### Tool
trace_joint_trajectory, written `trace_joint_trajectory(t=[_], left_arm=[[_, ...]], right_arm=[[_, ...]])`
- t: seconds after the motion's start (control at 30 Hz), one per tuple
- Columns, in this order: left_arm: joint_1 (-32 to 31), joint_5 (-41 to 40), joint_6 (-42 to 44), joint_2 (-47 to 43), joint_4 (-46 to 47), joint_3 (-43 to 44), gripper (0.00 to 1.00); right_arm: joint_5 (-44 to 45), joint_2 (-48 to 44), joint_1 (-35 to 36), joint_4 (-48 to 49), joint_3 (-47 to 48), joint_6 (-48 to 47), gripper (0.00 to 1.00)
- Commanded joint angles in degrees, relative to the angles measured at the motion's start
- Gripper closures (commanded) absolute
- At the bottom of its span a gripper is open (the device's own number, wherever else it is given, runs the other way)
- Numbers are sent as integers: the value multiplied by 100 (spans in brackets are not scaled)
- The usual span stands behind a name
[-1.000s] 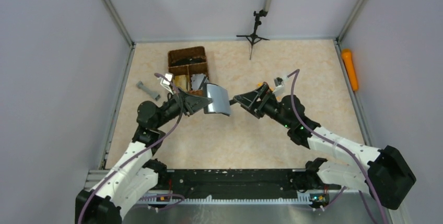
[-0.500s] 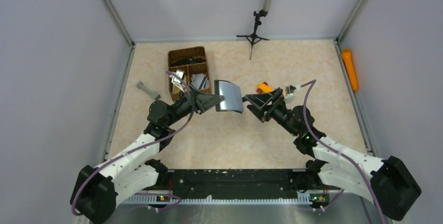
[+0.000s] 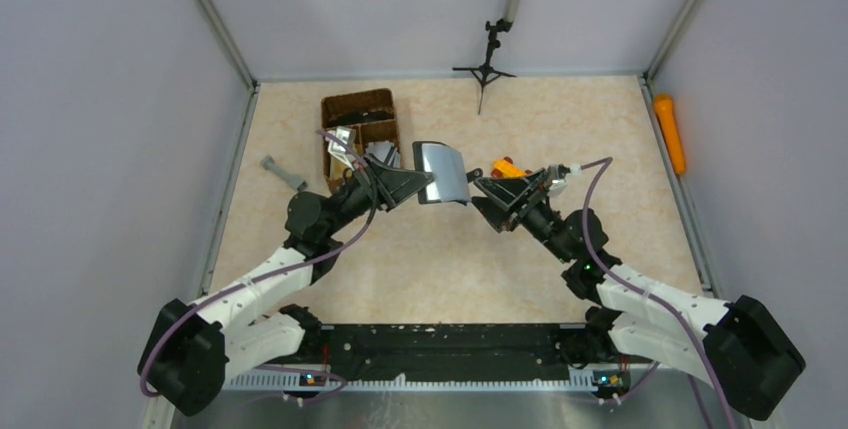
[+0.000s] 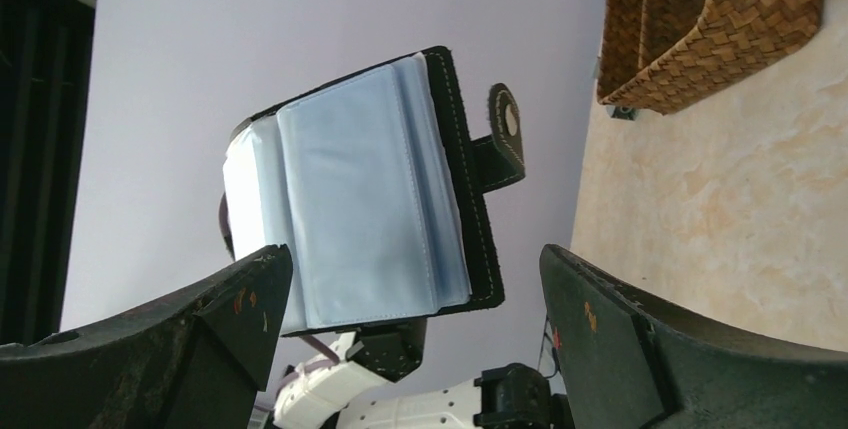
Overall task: Take the credit cards out of the card holder
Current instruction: Remove the credit card from the card holder.
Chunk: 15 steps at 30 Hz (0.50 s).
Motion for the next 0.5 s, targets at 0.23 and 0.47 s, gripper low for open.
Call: trace_joint_trajectory(t=[0.23,0.47], left_arm=[[-233,-116,-96,427,993,584,100],[-324,-112,-280,706,1376,671,100]], right_arm=[[-36,130,-31,790,-31,403,3],[-134,369,-31,1176,24,728,3]])
